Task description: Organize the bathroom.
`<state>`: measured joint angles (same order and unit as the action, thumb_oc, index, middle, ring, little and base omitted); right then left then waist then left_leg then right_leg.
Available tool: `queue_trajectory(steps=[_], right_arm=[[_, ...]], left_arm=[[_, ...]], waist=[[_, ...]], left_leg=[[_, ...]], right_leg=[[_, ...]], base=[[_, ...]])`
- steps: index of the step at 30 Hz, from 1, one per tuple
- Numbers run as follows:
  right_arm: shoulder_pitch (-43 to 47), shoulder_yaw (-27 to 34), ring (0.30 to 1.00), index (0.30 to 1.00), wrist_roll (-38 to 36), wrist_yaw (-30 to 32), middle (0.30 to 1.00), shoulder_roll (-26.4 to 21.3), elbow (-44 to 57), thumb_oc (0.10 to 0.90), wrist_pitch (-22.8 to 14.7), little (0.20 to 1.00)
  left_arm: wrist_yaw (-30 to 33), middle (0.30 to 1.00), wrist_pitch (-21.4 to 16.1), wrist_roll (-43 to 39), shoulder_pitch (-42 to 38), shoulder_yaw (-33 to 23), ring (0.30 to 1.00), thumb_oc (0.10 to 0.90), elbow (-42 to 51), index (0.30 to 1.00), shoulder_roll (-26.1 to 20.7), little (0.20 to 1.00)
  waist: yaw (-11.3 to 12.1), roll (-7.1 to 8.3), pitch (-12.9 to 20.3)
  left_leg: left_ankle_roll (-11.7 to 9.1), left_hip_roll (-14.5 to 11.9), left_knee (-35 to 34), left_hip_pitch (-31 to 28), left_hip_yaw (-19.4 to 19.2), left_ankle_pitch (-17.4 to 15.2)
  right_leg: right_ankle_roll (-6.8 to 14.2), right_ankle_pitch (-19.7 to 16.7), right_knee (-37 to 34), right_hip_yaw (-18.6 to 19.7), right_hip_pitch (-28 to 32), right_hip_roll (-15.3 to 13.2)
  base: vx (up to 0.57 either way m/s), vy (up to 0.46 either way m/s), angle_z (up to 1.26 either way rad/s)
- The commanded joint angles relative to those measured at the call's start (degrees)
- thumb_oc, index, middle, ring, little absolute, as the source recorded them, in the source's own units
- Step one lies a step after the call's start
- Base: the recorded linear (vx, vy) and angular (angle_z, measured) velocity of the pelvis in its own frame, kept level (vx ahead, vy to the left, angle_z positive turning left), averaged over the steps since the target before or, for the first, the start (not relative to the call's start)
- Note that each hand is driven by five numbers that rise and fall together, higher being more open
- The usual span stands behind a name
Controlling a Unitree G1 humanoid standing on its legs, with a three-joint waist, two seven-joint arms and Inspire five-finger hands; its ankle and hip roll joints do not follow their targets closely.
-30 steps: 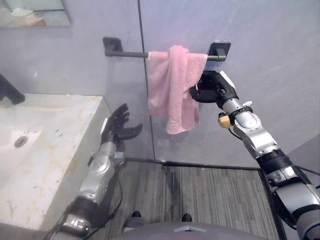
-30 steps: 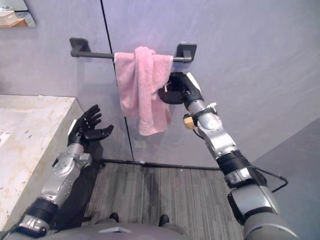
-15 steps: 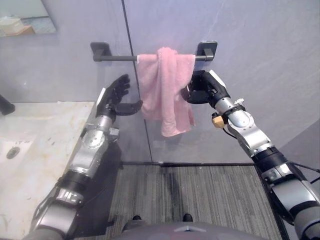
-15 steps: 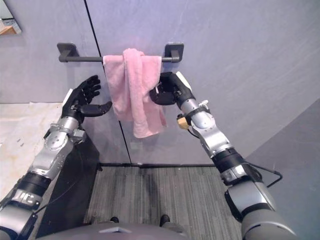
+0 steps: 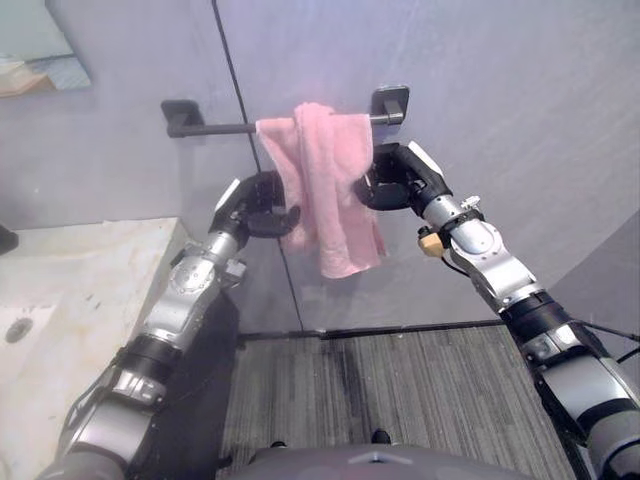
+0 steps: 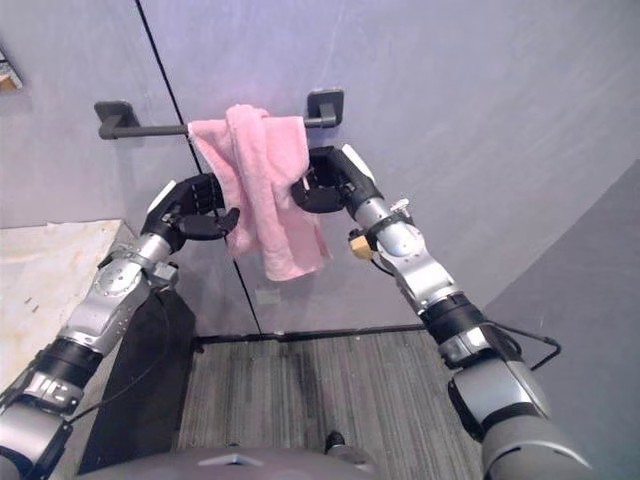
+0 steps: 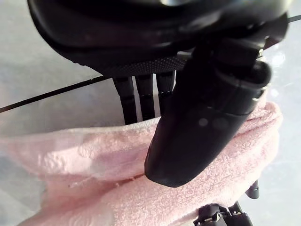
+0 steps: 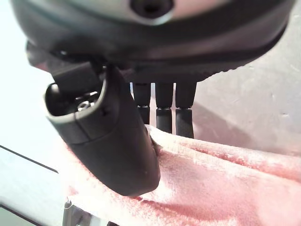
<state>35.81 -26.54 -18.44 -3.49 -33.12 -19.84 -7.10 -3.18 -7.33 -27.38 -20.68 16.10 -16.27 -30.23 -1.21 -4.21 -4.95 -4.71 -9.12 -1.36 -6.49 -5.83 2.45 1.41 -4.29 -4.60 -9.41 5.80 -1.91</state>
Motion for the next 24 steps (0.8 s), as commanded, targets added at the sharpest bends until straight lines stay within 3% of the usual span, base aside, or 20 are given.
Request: queue_trajectory(steps=[1, 2, 3, 5, 7, 18, 21, 24], right_arm=[[1.9, -4.3, 0.300, 0.300, 2.0, -1.9, 0.300, 1.6, -0.2, 0.400, -3.1, 0.300], [1.7, -4.1, 0.300, 0.300, 1.9, -2.0, 0.300, 1.6, -0.2, 0.400, -3.2, 0.300], [1.6, -4.2, 0.300, 0.300, 2.0, -1.9, 0.300, 1.6, -0.2, 0.400, -3.1, 0.300], [1.5, -4.2, 0.300, 0.300, 2.1, -1.7, 0.300, 1.7, -0.3, 0.400, -3.1, 0.300], [1.4, -4.1, 0.300, 0.300, 2.1, -1.7, 0.300, 1.6, -0.1, 0.400, -3.0, 0.300], [-0.3, -2.4, 0.300, 0.300, 1.2, 0.4, 0.300, 2.2, 0.6, 0.400, -3.7, 0.300], [-1.5, -1.1, 0.300, 0.300, 0.6, 2.5, 0.300, 3.0, 1.0, 0.400, -4.4, 0.300], [-4.3, 1.9, 0.300, 0.300, -0.1, 9.0, 0.300, 4.3, 2.1, 0.400, -6.1, 0.300]], left_arm=[[3.5, 0.707, -8.1, -0.7, -9.9, -2.6, 0.707, 0.671, -3.3, 0.707, -3.0, 0.707], [4.1, 0.674, -8.4, -0.5, -10.1, -3.0, 0.674, 0.649, -3.7, 0.674, -3.0, 0.674], [4.8, 0.571, -8.5, 0.2, -10.3, -3.1, 0.571, 0.580, -3.8, 0.571, -3.1, 0.571], [5.6, 0.564, -8.8, 0.6, -10.2, -3.3, 0.564, 0.576, -3.7, 0.564, -3.1, 0.564], [6.7, 0.300, -9.4, 1.0, -9.9, -3.7, 0.300, 0.400, -3.6, 0.300, -3.1, 0.300], [11.9, 0.300, -11.1, 4.0, -7.3, -4.9, 0.300, 0.400, -2.6, 0.300, -1.9, 0.300], [15.0, 0.300, -12.3, 4.2, -6.5, -6.0, 0.300, 0.400, -2.0, 0.300, -1.0, 0.300], [22.3, 0.300, -16.0, 4.3, -4.4, -8.3, 0.300, 0.400, -1.2, 0.300, 0.8, 0.300]], waist=[[-0.9, 3.48, 4.4], [-0.9, 3.54, 4.4], [-0.9, 3.53, 4.3], [-0.9, 3.53, 4.3], [-0.9, 3.56, 4.2], [-0.5, 4.13, 4.1], [-0.5, 4.25, 4.1], [-0.6, 4.30, 3.8]], left_leg=[[-1.8, -0.2, 3.4, 1.7, -0.7, 4.7], [-1.8, -0.2, 3.4, 1.8, -0.7, 4.5], [-1.8, -0.2, 3.4, 1.8, -0.7, 4.7], [-1.9, -0.2, 3.5, 1.9, -0.5, 4.7], [-1.8, -0.2, 3.5, 1.8, -0.5, 4.6], [-1.7, -0.2, 3.6, 1.7, -0.2, 4.5], [-1.5, -0.1, 3.5, 1.6, -0.2, 4.2], [-1.4, -0.1, 3.3, 1.3, -0.1, 3.8]], right_leg=[[-0.4, 6.2, 3.0, 1.9, 1.1, -1.8], [-0.4, 6.3, 3.1, 1.9, 1.0, -1.9], [-0.4, 6.3, 3.2, 1.9, 1.0, -1.9], [-0.4, 6.3, 3.2, 1.9, 0.9, -1.9], [-0.4, 6.3, 3.3, 1.9, 0.8, -1.9], [-0.6, 6.5, 3.7, 1.7, 1.1, -1.9], [-0.6, 6.6, 3.9, 1.8, 1.0, -1.9], [-0.7, 6.6, 4.2, 2.0, 0.9, -2.0]], base=[[0.00, 0.000, 0.00], [0.00, 0.000, 0.00], [0.00, 0.000, 0.00], [0.00, 0.000, 0.00], [0.00, 0.000, 0.00], [0.00, 0.000, 0.00], [0.00, 0.000, 0.00], [0.00, 0.000, 0.00]])
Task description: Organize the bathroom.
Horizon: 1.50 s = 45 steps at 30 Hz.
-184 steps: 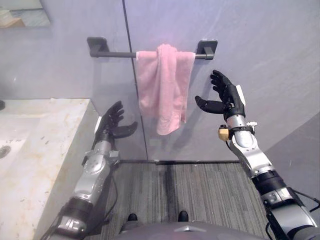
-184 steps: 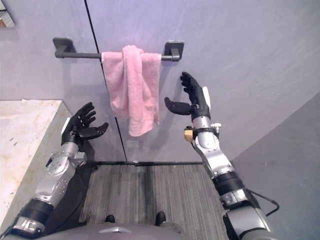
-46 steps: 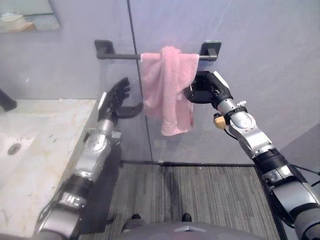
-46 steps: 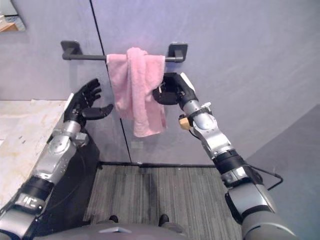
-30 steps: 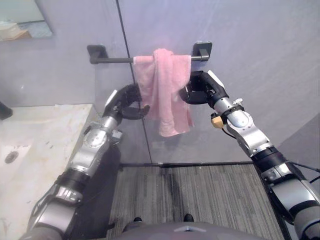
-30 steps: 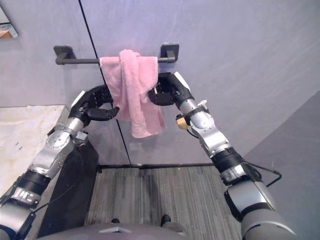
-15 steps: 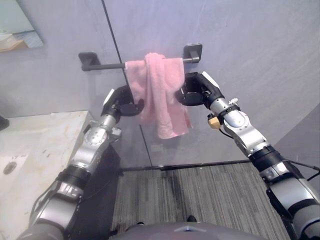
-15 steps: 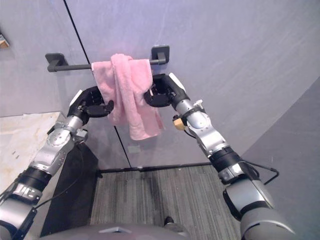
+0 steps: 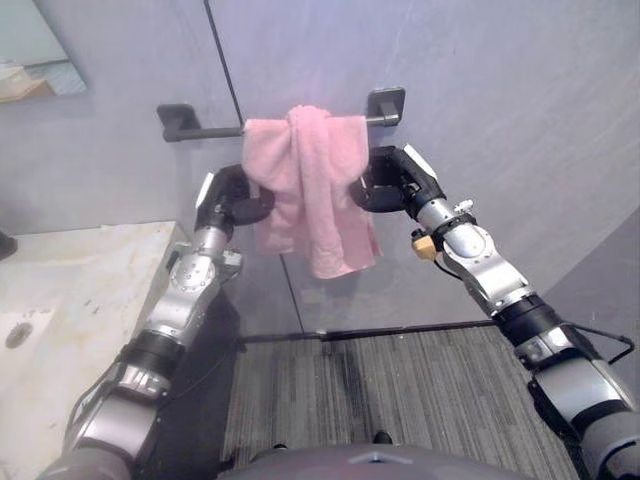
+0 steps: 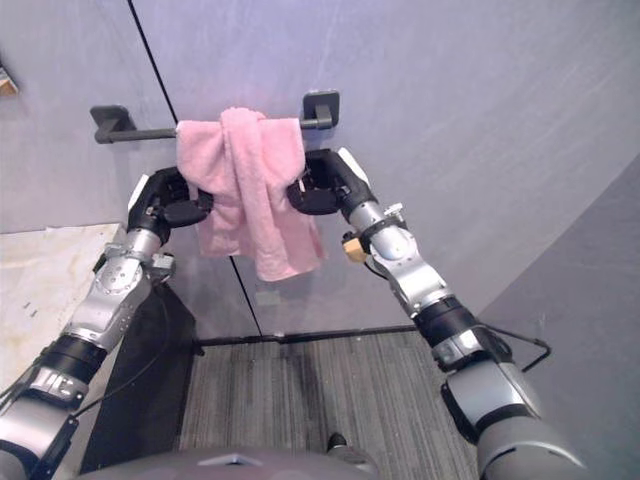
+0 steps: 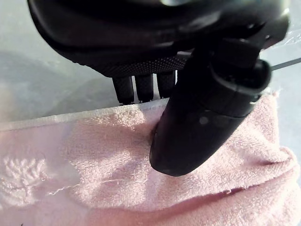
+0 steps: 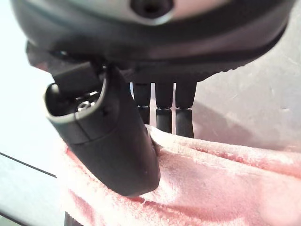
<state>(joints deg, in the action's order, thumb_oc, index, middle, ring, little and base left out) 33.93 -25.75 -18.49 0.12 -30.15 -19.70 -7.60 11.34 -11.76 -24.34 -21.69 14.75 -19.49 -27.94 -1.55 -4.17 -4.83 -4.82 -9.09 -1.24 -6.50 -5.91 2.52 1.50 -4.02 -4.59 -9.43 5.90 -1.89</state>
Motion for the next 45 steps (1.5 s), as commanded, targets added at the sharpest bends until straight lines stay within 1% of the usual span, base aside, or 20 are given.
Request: queue_trajectory(steps=[1, 3, 4, 5, 7, 9, 13, 16, 19, 24, 25, 26, 27, 28, 29, 32, 36, 40, 44, 45], right_arm=[[-3.5, 2.2, 0.300, 0.300, 0.0, 7.4, 0.300, 2.3, 2.2, 0.400, -6.5, 0.300], [-4.6, 3.2, 0.300, 0.300, 1.0, 10.3, 0.300, 3.6, 2.6, 0.400, -6.8, 0.300], [-5.9, 4.1, 0.300, 0.300, 1.7, 14.0, 0.300, 5.2, 3.4, 0.400, -7.7, 0.300], [-7.1, 4.7, 0.300, 0.300, 2.0, 16.1, 0.300, 6.2, 4.3, 0.400, -7.9, 0.300], [-9.1, 5.8, 0.300, 0.300, 3.3, 19.3, 0.300, 7.6, 5.6, 0.400, -8.6, 0.300], [-9.9, 6.2, 0.300, 0.300, 3.0, 21.5, 0.300, 8.1, 6.2, 0.400, -9.0, 0.300], [-11.1, 7.4, 0.300, 0.300, 2.3, 25.2, 0.300, 9.1, 7.1, 0.400, -9.4, 0.300], [-11.3, 7.4, 0.300, 0.300, 2.0, 25.9, 0.300, 9.6, 7.1, 0.400, -9.2, 0.300], [-10.8, 6.9, 0.300, 0.300, 1.8, 25.5, 0.300, 9.4, 6.9, 0.400, -8.9, 0.300], [-10.0, 6.7, 0.300, 0.300, 1.3, 25.0, 0.300, 8.8, 6.3, 0.400, -9.0, 0.300], [-9.8, 6.7, 0.326, 0.326, 0.9, 24.3, 0.326, 8.6, 6.1, 0.417, -8.7, 0.326], [-9.6, 6.7, 0.540, 0.540, 0.8, 23.9, 0.540, 8.5, 5.9, 0.560, -8.5, 0.540], [-9.3, 6.5, 0.900, 0.900, 0.7, 23.8, 0.900, 8.4, 5.6, 0.800, -8.4, 0.900], [-9.2, 6.5, 0.900, 0.900, 0.8, 23.7, 0.900, 8.4, 5.6, 0.800, -8.3, 0.900], [-9.1, 6.6, 0.900, 0.900, 1.5, 22.9, 0.900, 7.9, 5.6, 0.800, -8.2, 0.900], [-9.6, 6.9, 0.900, 0.900, 2.7, 22.1, 0.900, 7.2, 6.3, 0.800, -8.0, 0.900], [-10.8, 7.0, 0.900, 0.900, 4.4, 21.3, 0.900, 6.4, 6.4, 0.800, -8.0, 0.900], [-14.3, 8.0, 0.900, 0.900, 4.9, 19.4, 0.900, 5.5, 5.9, 0.800, -8.8, 0.900], [-18.3, 9.1, 0.900, 0.900, 5.4, 18.4, 0.900, 5.3, 6.1, 0.800, -8.8, 0.900], [-19.4, 9.1, 0.900, 0.900, 5.9, 18.3, 0.900, 5.4, 5.4, 0.800, -9.0, 0.900]], left_arm=[[10.0, 0.300, -12.7, 1.1, -2.5, -7.9, 0.300, 0.400, 2.4, 0.300, -0.5, 0.300], [12.9, 0.300, -13.8, 2.5, -1.4, -8.7, 0.300, 0.400, 2.7, 0.300, 0.8, 0.300], [16.1, 0.300, -14.8, 3.8, -0.2, -9.4, 0.300, 0.400, 3.3, 0.300, 2.3, 0.300], [18.2, 0.300, -15.3, 5.2, 0.9, -9.9, 0.300, 0.400, 4.2, 0.300, 3.3, 0.300], [21.2, 0.300, -15.5, 7.0, 2.6, -10.7, 0.300, 0.400, 5.5, 0.300, 4.4, 0.300], [22.3, 0.300, -15.3, 7.3, 3.5, -11.0, 0.300, 0.400, 5.9, 0.300, 4.8, 0.300], [22.3, 0.300, -13.7, 6.5, 4.9, -10.7, 0.300, 0.400, 7.0, 0.300, 5.3, 0.300], [21.0, 0.300, -12.5, 5.3, 5.0, -10.4, 0.300, 0.400, 6.9, 0.300, 5.5, 0.300], [19.3, 0.300, -10.7, 4.7, 4.7, -9.5, 0.300, 0.400, 6.1, 0.300, 5.0, 0.300], [18.1, 0.300, -9.9, 3.2, 3.6, -8.8, 0.300, 0.400, 4.7, 0.300, 4.4, 0.300], [17.6, 0.300, -9.4, 2.7, 3.4, -8.7, 0.300, 0.400, 4.5, 0.300, 4.3, 0.300], [17.2, 0.356, -9.2, 2.7, 3.2, -8.6, 0.356, 0.438, 4.3, 0.356, 4.3, 0.356], [16.6, 0.564, -8.6, 2.6, 2.8, -8.3, 0.564, 0.576, 3.9, 0.564, 4.4, 0.564], [16.5, 0.709, -8.3, 2.7, 2.7, -8.2, 0.709, 0.673, 3.9, 0.709, 4.4, 0.709], [15.0, 0.900, -7.2, 2.5, 2.5, -7.7, 0.900, 0.800, 3.6, 0.900, 4.2, 0.900], [12.7, 0.900, -5.7, 3.2, 3.1, -7.2, 0.900, 0.800, 3.7, 0.900, 4.0, 0.900], [11.7, 0.900, -4.2, 4.1, 4.3, -6.9, 0.900, 0.800, 3.7, 0.900, 3.6, 0.900], [12.7, 0.900, -3.4, 6.1, 7.0, -7.7, 0.900, 0.800, 4.3, 0.900, 3.5, 0.900], [15.7, 0.900, -2.6, 4.7, 10.4, -9.2, 0.900, 0.800, 4.7, 0.900, 4.2, 0.900], [16.3, 0.900, -1.8, 5.4, 11.4, -9.8, 0.900, 0.800, 4.0, 0.900, 4.8, 0.900]], waist=[[-0.3, 4.24, 3.6], [-0.3, 4.20, 3.5], [-0.3, 4.15, 3.3], [-0.3, 4.17, 3.1], [-0.4, 4.19, 3.1], [-0.4, 4.18, 3.0], [-0.4, 4.07, 3.0], [-0.4, 3.97, 3.0], [-0.4, 4.02, 3.1], [-0.5, 4.10, 3.3], [-0.5, 4.09, 3.3], [-0.5, 4.10, 3.3], [-0.5, 4.11, 3.3], [-0.5, 4.12, 3.3], [-0.6, 4.20, 3.4], [-0.6, 4.21, 3.4], [-0.5, 4.17, 3.4], [-0.5, 4.26, 3.3], [-0.5, 4.39, 3.1], [-0.5, 4.38, 3.0]], left_leg=[[-1.3, -0.1, 3.2, 1.3, 0.0, 3.7], [-1.3, -0.1, 3.3, 1.3, 0.0, 3.6], [-1.3, -0.1, 3.3, 1.3, 0.0, 3.5], [-1.2, -0.1, 3.2, 1.2, 0.0, 3.4], [-1.1, -0.1, 2.8, 1.0, -0.2, 3.0], [-1.0, -0.1, 2.6, 0.7, -0.3, 2.8], [-0.9, 0.0, 2.5, 0.6, -0.6, 3.0], [-0.9, 0.0, 2.4, 0.5, -0.6, 3.0], [-0.8, 0.1, 2.0, 0.3, -0.9, 2.8], [-0.6, 0.3, 1.5, 0.2, -1.0, 2.6], [-0.6, 0.3, 1.5, 0.2, -1.0, 2.7], [-0.6, 0.3, 1.5, 0.2, -1.1, 2.7], [-0.6, 0.3, 1.5, 0.2, -1.1, 2.7], [-0.6, 0.3, 1.5, 0.2, -1.1, 2.7], [-0.6, 0.3, 1.6, 0.3, -1.1, 2.7], [-0.6, 0.2, 1.8, 0.4, -1.0, 2.9], [-0.6, 0.1, 2.1, 0.7, -1.0, 3.1], [-0.6, 0.1, 2.2, 0.9, -0.7, 3.5], [-0.6, -0.1, 2.1, 1.1, -0.4, 3.9], [-0.7, -0.1, 2.2, 1.4, -0.4, 4.3]], right_leg=[[-0.8, 6.4, 4.2, 2.1, 0.8, -1.9], [-0.9, 6.4, 4.3, 2.1, 0.8, -1.9], [-1.0, 6.5, 4.4, 2.2, 0.8, -1.9], [-1.0, 6.5, 4.4, 2.3, 0.8, -1.9], [-1.0, 6.4, 4.3, 2.4, 0.8, -2.0], [-0.9, 6.4, 4.2, 2.4, 0.8, -2.0], [-0.9, 6.1, 3.9, 2.5, 1.0, -2.0], [-0.8, 6.0, 3.8, 2.5, 1.0, -2.0], [-0.7, 5.8, 3.6, 2.3, 1.1, -2.2], [-0.5, 5.6, 3.4, 2.3, 1.0, -2.2], [-0.5, 5.6, 3.4, 2.3, 0.9, -2.2], [-0.5, 5.6, 3.4, 2.3, 0.9, -2.2], [-0.5, 5.5, 3.3, 2.3, 0.9, -2.2], [-0.5, 5.4, 3.3, 2.3, 0.9, -2.2], [-0.5, 5.4, 3.2, 2.4, 0.8, -2.2], [-0.5, 5.3, 3.2, 2.6, 0.6, -2.0], [-0.6, 5.3, 3.1, 2.8, 0.6, -1.7], [-0.8, 5.2, 2.8, 3.0, 0.5, -1.4], [-0.9, 5.1, 2.5, 3.1, 0.3, -1.2], [-1.0, 5.0, 2.4, 3.0, 0.3, -1.1]], base=[[0.00, 0.000, 0.00], [0.00, 0.000, 0.00], [0.00, 0.000, 0.00], [0.00, 0.000, 0.00], [0.00, 0.000, 0.00], [0.00, 0.000, 0.00], [0.00, 0.005, 0.01], [0.00, 0.000, 0.00], [0.00, 0.000, 0.00], [-0.01, 0.000, 0.00], [-0.03, -0.002, 0.00], [-0.04, -0.004, 0.00], [-0.03, -0.005, 0.00], [-0.04, -0.013, -0.01], [-0.04, -0.016, -0.02], [-0.05, -0.024, -0.01], [-0.04, -0.028, -0.02], [-0.05, -0.042, -0.02], [-0.06, -0.052, -0.03], [-0.08, -0.055, -0.04]])
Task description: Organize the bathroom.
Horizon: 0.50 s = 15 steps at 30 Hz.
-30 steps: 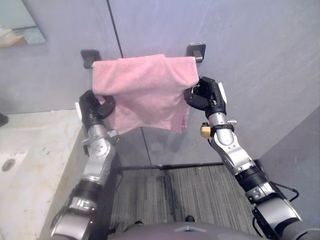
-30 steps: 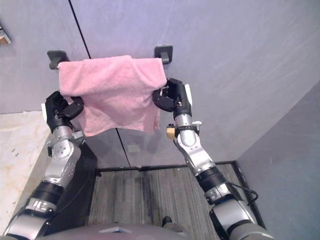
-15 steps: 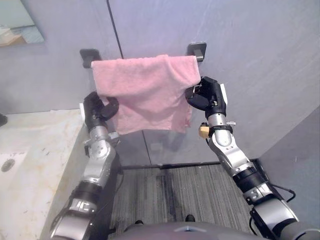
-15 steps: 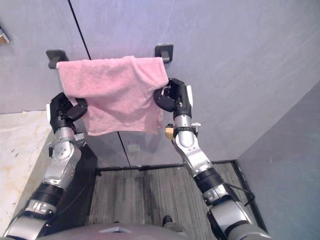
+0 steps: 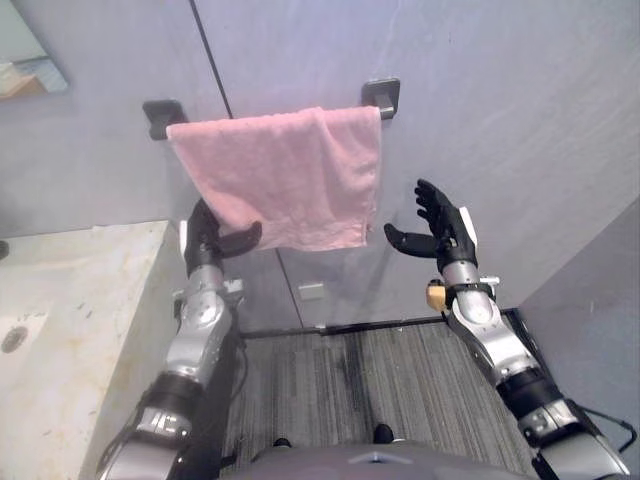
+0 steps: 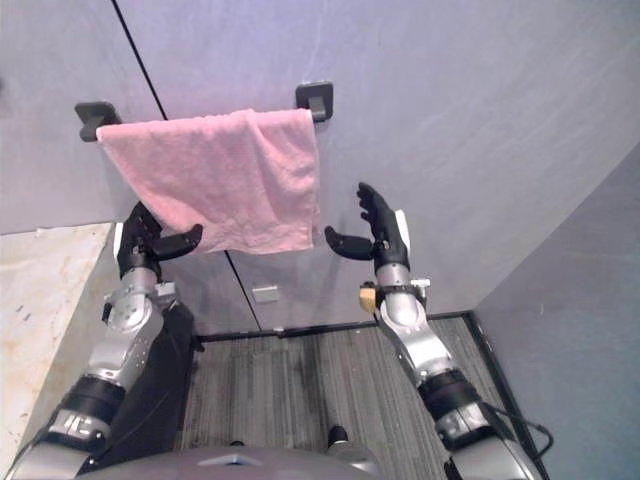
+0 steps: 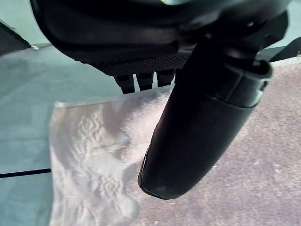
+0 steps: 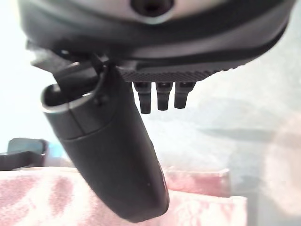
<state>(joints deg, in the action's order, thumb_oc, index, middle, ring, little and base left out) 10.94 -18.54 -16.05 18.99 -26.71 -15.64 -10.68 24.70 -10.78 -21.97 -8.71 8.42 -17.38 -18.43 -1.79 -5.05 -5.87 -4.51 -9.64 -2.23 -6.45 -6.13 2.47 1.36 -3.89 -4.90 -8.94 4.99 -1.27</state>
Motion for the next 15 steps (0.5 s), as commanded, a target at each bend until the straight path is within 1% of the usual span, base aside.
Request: queue_trajectory(steps=[1, 3, 4, 5, 7, 8, 9, 10, 11, 12, 13, 14, 15], right_arm=[[2.7, 1.8, 0.900, 0.900, 4.0, -0.7, 0.900, 2.1, 1.0, 0.800, -5.9, 0.900], [0.4, 1.7, 0.900, 0.900, 4.6, -1.2, 0.900, 2.2, 0.6, 0.800, -5.3, 0.900], [-1.1, 1.7, 0.900, 0.900, 5.4, -1.3, 0.900, 2.4, 0.2, 0.800, -5.3, 0.900], [-2.8, 1.6, 0.900, 0.900, 6.2, -1.5, 0.900, 2.4, -0.5, 0.800, -5.0, 0.900], [-5.4, 1.9, 0.900, 0.900, 5.6, -1.4, 0.900, 3.1, -2.1, 0.800, -4.6, 0.900], [-6.4, 2.2, 0.900, 0.900, 4.9, -1.6, 0.900, 3.4, -3.3, 0.800, -4.4, 0.900], [-6.9, 2.4, 0.900, 0.900, 3.5, -1.8, 0.900, 3.5, -3.9, 0.800, -4.1, 0.900], [-8.2, 2.6, 0.900, 0.900, 5.4, -1.6, 0.900, 3.8, -4.8, 0.800, -2.2, 0.900], [-8.4, 2.5, 0.900, 0.900, 6.2, -1.6, 0.900, 3.9, -5.0, 0.800, -1.2, 0.900], [-8.5, 2.3, 0.900, 0.900, 6.4, -1.6, 0.900, 3.5, -5.9, 0.800, -1.4, 0.900], [-8.9, 1.9, 0.900, 0.900, 6.7, -1.3, 0.900, 2.8, -8.1, 0.800, -0.6, 0.900], [-9.2, 1.8, 0.900, 0.900, 6.6, -1.1, 0.900, 2.6, -8.4, 0.800, -0.3, 0.900], [-10.7, 2.2, 0.900, 0.900, 6.8, -0.9, 0.900, 2.1, -9.3, 0.800, 2.4, 0.900]], left_arm=[[3.8, 0.900, -2.4, 2.5, -0.9, -3.7, 0.900, 0.800, 1.5, 0.900, -4.5, 0.900], [4.1, 0.900, -2.7, 3.1, 1.3, -4.6, 0.900, 0.800, 0.7, 0.900, -3.8, 0.900], [4.5, 0.900, -2.0, 4.2, 2.9, -5.2, 0.900, 0.800, 0.6, 0.900, -3.5, 0.900], [4.9, 0.900, -1.8, 1.7, 4.6, -5.4, 0.900, 0.800, 0.5, 0.900, -3.4, 0.900], [3.0, 0.900, -1.6, 0.5, 7.5, -6.7, 0.900, 0.800, -1.8, 0.900, -1.9, 0.900], [0.3, 0.900, -2.2, -1.5, 9.1, -6.8, 0.900, 0.800, -3.4, 0.900, -1.0, 0.900], [-1.3, 0.900, -1.9, -2.4, 9.8, -6.7, 0.900, 0.800, -4.5, 0.900, -0.5, 0.900], [-6.4, 0.900, -3.5, -1.7, 10.8, -4.8, 0.900, 0.800, -8.1, 0.900, -0.6, 0.900], [-9.1, 0.900, -3.6, -2.0, 10.9, -4.5, 0.900, 0.800, -8.7, 0.900, -0.7, 0.900], [-11.2, 0.900, -3.3, -2.7, 11.0, -3.8, 0.900, 0.800, -9.4, 0.900, -0.8, 0.900], [-17.3, 0.900, -2.9, -4.2, 11.7, -1.7, 0.900, 0.800, -11.6, 0.900, -0.9, 0.900], [-18.5, 0.900, -3.1, -4.0, 12.2, -0.8, 0.900, 0.800, -12.6, 0.900, -1.0, 0.900], [-25.3, 0.900, 0.2, -5.2, 14.0, 0.5, 0.900, 0.800, -17.1, 0.900, -1.4, 0.900]], waist=[[-0.2, 5.25, 3.9], [-0.2, 5.22, 3.7], [-0.1, 5.19, 3.5], [0.1, 5.19, 3.2], [0.2, 5.23, 3.0], [0.2, 5.20, 2.7], [0.2, 5.16, 2.6], [-0.1, 4.90, 2.3], [-0.2, 4.85, 2.3], [-0.2, 4.73, 2.2], [-0.4, 4.21, 1.7], [-0.5, 3.98, 1.4], [-1.3, 3.18, 0.7]], left_leg=[[-1.0, 0.4, 3.2, 1.4, -0.1, 4.5], [-1.0, 0.4, 3.4, 1.7, 0.2, 4.7], [-1.1, 0.3, 3.5, 1.9, 0.2, 5.0], [-1.0, 0.3, 3.5, 2.0, 0.4, 5.3], [-1.1, 0.3, 3.3, 2.1, 0.5, 5.5], [-1.1, 0.3, 3.2, 2.2, 0.5, 5.8], [-1.0, 0.3, 3.2, 2.2, 0.5, 5.9], [-1.1, 0.4, 3.2, 2.6, 0.5, 6.2], [-1.1, 0.4, 3.1, 2.7, 0.5, 6.3], [-1.1, 0.3, 3.1, 2.7, 0.4, 6.4], [-1.2, 0.3, 2.8, 2.9, 0.1, 6.6], [-1.2, 0.2, 2.6, 2.9, -0.1, 6.6], [-1.5, 0.0, 1.1, 3.2, -1.5, 7.3]], right_leg=[[-0.9, 4.8, 2.6, 2.5, 1.2, -1.6], [-0.9, 4.7, 2.4, 2.4, 1.0, -1.5], [-1.1, 4.6, 2.2, 2.4, 1.0, -1.4], [-1.1, 4.4, 1.9, 2.4, 1.0, -1.4], [-1.1, 4.0, 1.2, 2.2, 1.1, -1.3], [-1.1, 3.6, 0.6, 2.0, 1.2, -1.3], [-1.0, 3.3, 0.3, 2.0, 1.1, -1.3], [-1.0, 3.0, 0.1, 2.0, 0.7, -1.2], [-1.0, 3.0, 0.1, 2.0, 0.6, -1.1], [-1.0, 2.9, 0.0, 1.9, 0.5, -1.1], [-0.9, 2.7, -0.1, 1.8, 0.0, -1.1], [-0.9, 2.5, -0.1, 1.8, -0.2, -1.1], [-0.4, 2.4, -0.1, 1.6, -1.0, -1.2]], base=[[-0.10, -0.065, -0.04], [-0.09, -0.053, -0.02], [-0.09, -0.061, 0.00], [-0.10, -0.076, 0.00], [-0.10, -0.082, -0.01], [-0.09, -0.076, -0.01], [-0.12, -0.085, -0.01], [-0.10, -0.066, -0.02], [-0.09, -0.054, -0.04], [-0.08, -0.036, -0.05], [-0.08, -0.028, -0.05], [-0.16, -0.033, -0.05], [-0.11, -0.015, -0.06]])
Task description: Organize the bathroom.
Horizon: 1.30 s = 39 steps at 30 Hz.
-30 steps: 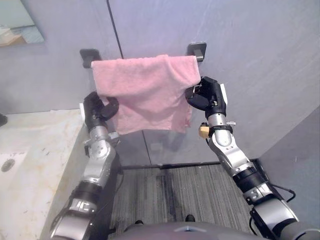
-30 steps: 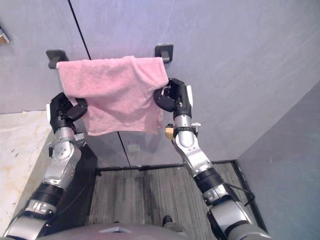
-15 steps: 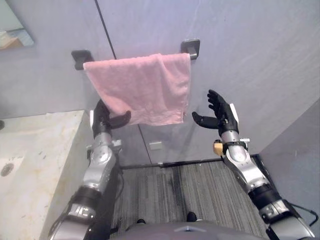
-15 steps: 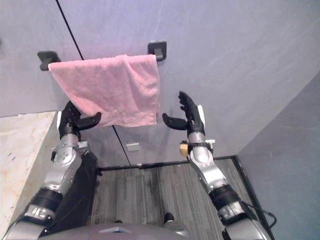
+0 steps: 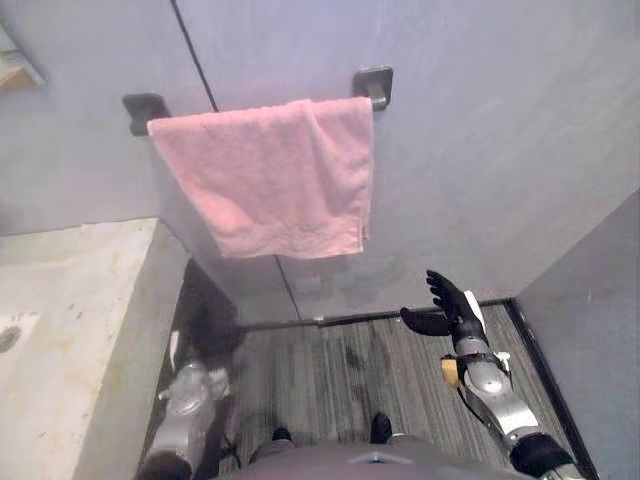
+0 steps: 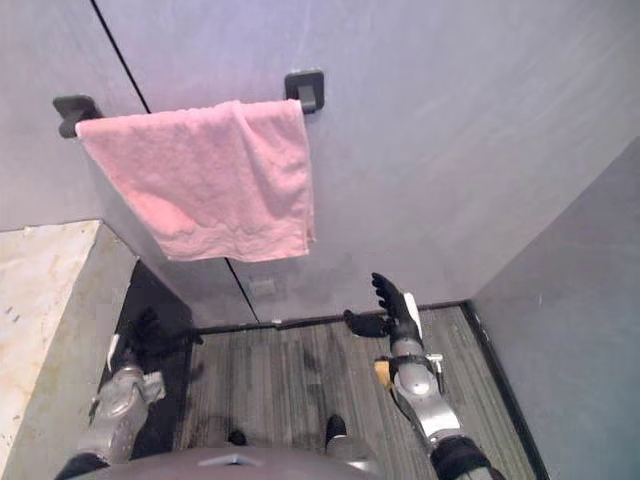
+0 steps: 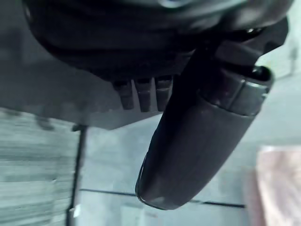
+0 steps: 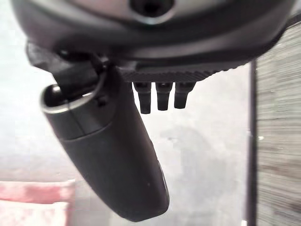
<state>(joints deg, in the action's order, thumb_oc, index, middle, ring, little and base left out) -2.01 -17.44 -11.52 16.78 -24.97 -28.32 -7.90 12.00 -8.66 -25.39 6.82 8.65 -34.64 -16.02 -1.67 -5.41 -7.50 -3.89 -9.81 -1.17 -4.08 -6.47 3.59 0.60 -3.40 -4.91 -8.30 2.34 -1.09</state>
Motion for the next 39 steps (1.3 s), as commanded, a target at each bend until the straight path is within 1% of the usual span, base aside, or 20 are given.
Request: queue_trajectory(steps=[1, 3, 5, 7, 8, 10, 11, 12, 15, 16, 17, 18, 22, 25, 28, 33, 34, 36, 38, 39], right_arm=[[2.1, 1.1, 0.900, 0.900, 2.2, 1.2, 0.900, 0.4, 3.3, 0.800, -0.1, 0.900], [0.9, 0.3, 0.900, 0.900, 4.0, 0.6, 0.900, 0.1, -0.2, 0.800, 0.2, 0.900], [1.3, -0.6, 0.900, 0.900, 5.0, 0.5, 0.900, 0.0, -3.5, 0.800, -0.3, 0.900], [2.6, -1.7, 0.900, 0.900, 4.9, -0.8, 0.900, 0.4, -10.9, 0.800, -0.8, 0.900], [3.4, -2.0, 0.900, 0.900, 4.4, -0.9, 0.900, 1.3, -16.6, 0.800, -1.7, 0.900], [3.6, -2.2, 0.900, 0.900, 3.9, -1.8, 0.900, 2.0, -20.5, 0.800, -0.9, 0.900], [3.5, -2.1, 0.900, 0.900, 2.9, -3.1, 0.900, 2.9, -24.8, 0.800, 0.5, 0.900], [3.4, -2.0, 0.900, 0.900, 2.3, -3.7, 0.900, 3.4, -27.4, 0.800, 1.5, 0.900], [3.2, -1.3, 0.900, 0.900, 1.2, -5.2, 0.900, 4.4, -32.3, 0.800, 2.3, 0.900], [3.7, -0.8, 0.900, 0.900, 0.5, -6.1, 0.900, 5.4, -36.0, 0.800, 2.6, 0.900], [3.7, -0.8, 0.900, 0.900, 0.3, -6.2, 0.900, 5.4, -36.2, 0.800, 2.8, 0.900], [4.0, -0.3, 0.900, 0.900, 0.3, -6.5, 0.900, 5.9, -37.2, 0.800, 2.6, 0.900], [4.0, 1.0, 0.900, 0.900, 1.2, -6.5, 0.900, 7.3, -37.7, 0.800, 0.8, 0.900], [3.6, 1.2, 0.900, 0.900, -0.1, -6.4, 0.900, 8.0, -37.2, 0.800, -0.7, 0.900], [5.3, 0.5, 0.900, 0.900, -1.0, -7.4, 0.900, 8.3, -37.3, 0.800, -1.4, 0.900], [7.0, 0.0, 0.900, 0.900, 0.0, -8.7, 0.900, 9.1, -38.5, 0.800, -1.4, 0.900], [8.4, -0.3, 0.900, 0.900, -0.7, -9.4, 0.900, 10.1, -41.3, 0.800, -1.7, 0.900], [10.0, -0.8, 0.900, 0.900, -2.0, -9.1, 0.900, 10.7, -42.4, 0.800, -0.9, 0.900], [10.1, -1.3, 0.900, 0.900, -2.7, -8.6, 0.900, 11.1, -42.5, 0.800, -0.5, 0.900], [10.1, -1.3, 0.900, 0.900, -3.4, -8.8, 0.900, 10.8, -42.1, 0.800, 0.3, 0.900]], left_arm=[[-12.8, 0.900, -2.1, -1.7, -1.5, 0.3, 0.900, 0.800, -0.1, 0.900, -3.8, 0.900], [-16.3, 0.900, -1.9, -6.3, -1.5, 0.3, 0.900, 0.800, -9.9, 0.900, -1.6, 0.900], [-18.1, 0.900, -1.9, -8.0, -2.2, -0.3, 0.900, 0.800, -15.7, 0.900, -0.2, 0.900], [-20.6, 0.900, -0.3, -10.4, -3.3, -1.3, 0.900, 0.800, -24.0, 0.900, 1.2, 0.900], [-21.5, 0.900, 1.7, -11.0, -3.6, -1.7, 0.900, 0.800, -28.9, 0.900, 2.3, 0.900], [-21.1, 0.900, 3.4, -9.5, -3.8, -2.3, 0.900, 0.800, -32.5, 0.900, 2.8, 0.900], [-20.6, 0.900, 6.5, -8.6, -3.8, -2.9, 0.900, 0.800, -35.8, 0.900, 2.9, 0.900], [-20.3, 0.900, 9.7, -8.7, -3.9, -3.4, 0.900, 0.800, -37.7, 0.900, 3.1, 0.900], [-19.7, 0.900, 12.3, -6.3, -4.5, -3.6, 0.900, 0.800, -41.1, 0.900, 3.5, 0.900], [-20.0, 0.900, 12.2, -7.4, -5.0, -3.2, 0.900, 0.800, -42.9, 0.900, 3.8, 0.900], [-20.3, 0.900, 12.0, -7.6, -5.1, -3.2, 0.900, 0.800, -42.9, 0.900, 3.8, 0.900], [-22.2, 0.900, 12.1, -10.1, -5.4, -2.9, 0.900, 0.800, -42.4, 0.900, 3.8, 0.900], [-22.2, 0.900, 8.9, -9.5, -5.1, -0.5, 0.900, 0.800, -39.4, 0.900, 2.5, 0.900], [-21.5, 0.900, 9.2, -7.0, -5.1, -0.3, 0.900, 0.800, -38.3, 0.900, 1.0, 0.900], [-21.8, 0.900, 10.5, -3.9, -5.4, 0.6, 0.900, 0.800, -38.9, 0.900, -1.0, 0.900], [-20.5, 0.900, 11.8, -4.0, -6.8, 0.2, 0.900, 0.800, -40.4, 0.900, -1.1, 0.900], [-20.5, 0.900, 13.4, -3.7, -8.8, 0.7, 0.900, 0.800, -41.3, 0.900, -1.1, 0.900], [-19.7, 0.900, 14.1, -3.1, -9.6, 1.6, 0.900, 0.800, -41.4, 0.900, -0.5, 0.900], [-19.4, 0.900, 14.1, -3.2, -9.9, 2.0, 0.900, 0.800, -41.6, 0.900, -0.5, 0.900], [-19.3, 0.900, 14.3, -1.8, -10.1, 1.5, 0.900, 0.800, -41.4, 0.900, -0.3, 0.900]], waist=[[-1.4, 3.50, 2.3], [-2.8, 2.59, 1.6], [-3.1, 2.37, 1.2], [-3.0, 2.87, 0.4], [-2.7, 3.80, -0.1], [-2.4, 4.42, -0.4], [-2.1, 4.79, -0.5], [-2.0, 4.77, -0.5], [-2.2, 4.46, -0.2], [-2.3, 3.95, -0.5], [-2.3, 3.93, -0.5], [-2.0, 4.02, -0.8], [-1.3, 4.26, -2.6], [-1.4, 3.89, -3.9], [0.0, 2.50, -3.3], [2.2, 1.70, -1.6], [2.7, 2.28, 0.1], [3.1, 3.00, 1.2], [3.5, 3.48, 1.4], [4.1, 3.87, 1.2]], left_leg=[[-2.1, 0.1, -0.1, 0.8, -1.3, 6.3], [-1.8, 1.1, 0.4, 1.5, -4.4, 5.4], [-1.6, 2.2, 3.1, 2.1, -4.8, 4.2], [-1.8, 3.7, 12.2, 3.8, -4.4, 3.2], [-1.7, 5.4, 19.8, 5.1, -2.8, 2.4], [-1.4, 7.2, 23.9, 5.4, -0.7, 1.2], [-0.6, 9.8, 25.8, 5.4, 1.8, -1.2], [-0.3, 11.3, 25.5, 5.0, 3.3, -3.0], [1.0, 13.6, 20.5, 3.0, 5.1, -6.4], [3.7, 16.6, 12.7, -0.6, 7.4, -12.2], [3.9, 16.8, 12.3, -0.8, 7.5, -12.5], [5.6, 18.3, 8.0, -2.4, 9.5, -14.4], [8.0, 19.9, 1.7, -2.9, 12.0, -12.1], [8.4, 18.8, 0.6, -2.9, 12.6, -10.6], [8.6, 16.3, -3.1, -1.8, 12.2, -6.2], [8.9, 14.5, -3.5, 0.5, 10.5, -4.4], [9.3, 14.5, -3.2, 2.9, 11.2, -3.3], [8.6, 14.7, -2.6, 6.2, 13.2, -1.6], [7.7, 14.8, -2.5, 8.5, 13.3, -0.6], [5.3, 14.6, -1.6, 12.5, 13.4, 1.6]], right_leg=[[0.4, 1.9, -0.1, 1.0, 1.6, -1.4], [1.0, 1.7, -0.1, 0.1, 0.5, -2.0], [0.9, 1.6, -0.1, 0.1, -0.4, -2.3], [0.1, 1.4, -0.1, 0.2, -1.3, -2.4], [-0.6, 0.9, -0.1, 0.1, -1.9, -2.6], [-0.6, 0.4, -0.1, 0.2, -2.6, -2.8], [-0.2, -0.5, -0.1, 0.4, -3.7, -3.2], [0.2, -1.0, -0.1, 0.5, -4.3, -3.2], [1.1, -2.4, -0.1, 0.4, -6.3, -3.0], [2.6, -4.1, 1.7, 0.9, -10.0, -2.6], [2.7, -4.2, 1.9, 0.9, -10.2, -2.6], [4.1, -5.9, 2.6, 0.5, -12.5, -2.7], [7.0, -9.5, 0.5, -0.4, -16.8, -2.7], [7.2, -9.7, 3.7, 2.7, -18.7, -2.7], [5.8, -6.6, 14.2, 2.4, -16.1, -3.8], [4.5, -0.4, 19.8, 1.3, -10.0, -5.9], [4.7, 4.5, 22.6, 5.7, -6.3, -2.7], [3.0, 8.8, 16.9, 11.6, -1.1, 1.3], [2.5, 9.6, 13.9, 12.6, 1.3, 1.9], [1.6, 9.2, 9.4, 12.9, 2.5, 3.1]], base=[[-0.11, -0.008, -0.11], [-0.18, 0.054, -0.16], [-0.25, 0.043, -0.12], [-0.30, -0.040, -0.09], [-0.29, -0.056, -0.03], [-0.33, -0.020, -0.01], [-0.38, 0.035, -0.18], [-0.32, 0.047, -0.17], [-0.32, 0.074, 0.06], [-0.38, 0.094, 0.08], [-0.46, 0.075, -0.09], [-0.43, 0.005, -0.12], [-0.42, -0.018, -0.08], [-0.43, -0.079, 0.03], [-0.41, -0.070, 0.11], [-0.32, -0.072, 0.03], [-0.44, -0.199, -0.09], [-0.45, -0.238, 0.32], [-0.27, -0.147, 0.54], [-0.41, -0.145, 0.69]])
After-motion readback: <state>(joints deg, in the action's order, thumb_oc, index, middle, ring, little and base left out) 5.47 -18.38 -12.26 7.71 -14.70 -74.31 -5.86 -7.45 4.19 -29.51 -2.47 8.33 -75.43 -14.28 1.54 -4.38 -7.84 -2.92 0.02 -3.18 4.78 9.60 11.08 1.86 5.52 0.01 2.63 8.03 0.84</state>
